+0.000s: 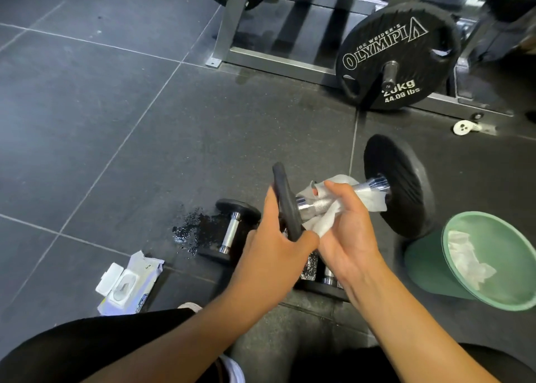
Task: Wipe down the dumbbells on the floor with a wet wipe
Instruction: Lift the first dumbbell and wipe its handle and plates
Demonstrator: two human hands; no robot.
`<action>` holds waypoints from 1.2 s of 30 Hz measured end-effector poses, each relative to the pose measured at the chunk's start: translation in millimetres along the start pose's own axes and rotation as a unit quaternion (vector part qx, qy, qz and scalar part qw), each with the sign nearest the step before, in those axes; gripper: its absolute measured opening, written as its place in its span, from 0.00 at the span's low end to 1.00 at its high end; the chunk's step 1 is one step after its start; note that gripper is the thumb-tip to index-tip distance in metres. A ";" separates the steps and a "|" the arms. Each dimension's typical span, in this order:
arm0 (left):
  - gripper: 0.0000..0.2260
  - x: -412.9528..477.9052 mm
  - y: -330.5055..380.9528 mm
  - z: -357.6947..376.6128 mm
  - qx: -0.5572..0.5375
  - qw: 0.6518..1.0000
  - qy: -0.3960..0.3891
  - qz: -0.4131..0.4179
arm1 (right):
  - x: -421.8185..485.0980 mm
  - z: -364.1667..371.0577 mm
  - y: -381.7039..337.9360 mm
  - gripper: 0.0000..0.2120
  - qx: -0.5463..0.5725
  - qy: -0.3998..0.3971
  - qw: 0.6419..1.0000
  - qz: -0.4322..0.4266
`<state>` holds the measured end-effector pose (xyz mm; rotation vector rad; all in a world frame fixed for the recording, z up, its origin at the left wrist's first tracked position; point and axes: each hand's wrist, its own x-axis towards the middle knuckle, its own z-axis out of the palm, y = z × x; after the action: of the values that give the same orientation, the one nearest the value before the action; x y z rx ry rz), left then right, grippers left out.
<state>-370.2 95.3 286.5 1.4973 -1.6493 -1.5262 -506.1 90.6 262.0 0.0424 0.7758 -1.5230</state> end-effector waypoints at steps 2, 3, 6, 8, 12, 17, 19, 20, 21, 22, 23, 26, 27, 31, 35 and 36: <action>0.28 7.1 -1.0 -2.4 -0.008 1.000 -0.011 0.002 | 0.3 -0.5 0.6 0.03 0.006 0.012 1.000 -0.013; 0.21 11.6 -0.9 -5.1 -0.023 1.000 -0.015 -0.005 | 0.2 -0.6 1.1 0.02 0.003 0.017 1.000 -0.020; 0.08 21.7 9.1 -17.5 -0.101 0.989 -0.049 -0.101 | 2.0 -6.6 2.8 0.12 -0.010 0.016 1.000 -0.002; 0.15 28.4 19.3 -29.2 -0.122 0.968 -0.107 -0.191 | 1.3 -10.8 3.5 0.21 -0.039 0.001 0.999 0.023; 0.30 43.6 21.4 -57.7 -0.128 0.918 -0.216 -0.307 | -4.3 -11.4 6.2 0.24 -0.061 -0.036 0.995 0.076; 0.47 59.2 8.1 -69.8 -0.138 0.890 -0.293 -0.321 | -7.6 -3.9 7.3 0.20 -0.045 -0.045 0.995 0.079; 0.47 57.7 5.7 -67.8 -0.140 0.901 -0.284 -0.297 | -6.3 -2.2 9.0 0.16 -0.046 -0.036 0.996 0.066; 0.45 55.0 5.1 -66.2 -0.143 0.909 -0.274 -0.280 | -5.3 -1.9 9.2 0.17 -0.048 -0.031 0.996 0.066; 0.44 52.6 2.9 -65.1 -0.148 0.916 -0.264 -0.264 | -4.5 -1.4 9.2 0.19 -0.046 -0.029 0.996 0.071; 0.43 49.9 1.0 -63.8 -0.157 0.921 -0.251 -0.253 | -3.8 -1.3 8.8 0.23 -0.043 -0.026 0.996 0.076; 0.44 47.6 -1.9 -61.9 -0.173 0.923 -0.237 -0.249 | -3.2 -1.2 8.2 0.27 -0.044 -0.021 0.996 0.078; 0.45 43.3 -7.1 -51.5 -0.259 0.898 -0.236 -0.266 | -3.8 1.5 5.1 0.16 -0.053 -0.020 0.997 0.052; 0.46 42.5 -8.8 -46.6 -0.301 0.879 -0.248 -0.273 | -5.1 2.9 4.1 0.10 -0.055 -0.021 0.998 0.039; 0.52 42.0 -14.7 -28.8 -0.440 0.810 -0.249 -0.296 | -5.3 5.8 3.3 0.05 -0.044 -0.037 0.998 0.026; 0.42 34.4 -12.9 -14.7 -0.425 0.852 -0.199 -0.235 | -4.5 4.0 -0.7 0.14 -0.062 -0.049 0.997 0.025; 0.42 31.4 -14.3 -8.5 -0.417 0.873 -0.172 -0.185 | -5.5 5.6 -2.9 0.13 -0.063 -0.051 0.996 0.026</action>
<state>-367.3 66.7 265.7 1.1023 -0.6342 -2.3973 -505.5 92.4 270.2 -0.1075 0.7803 -1.4127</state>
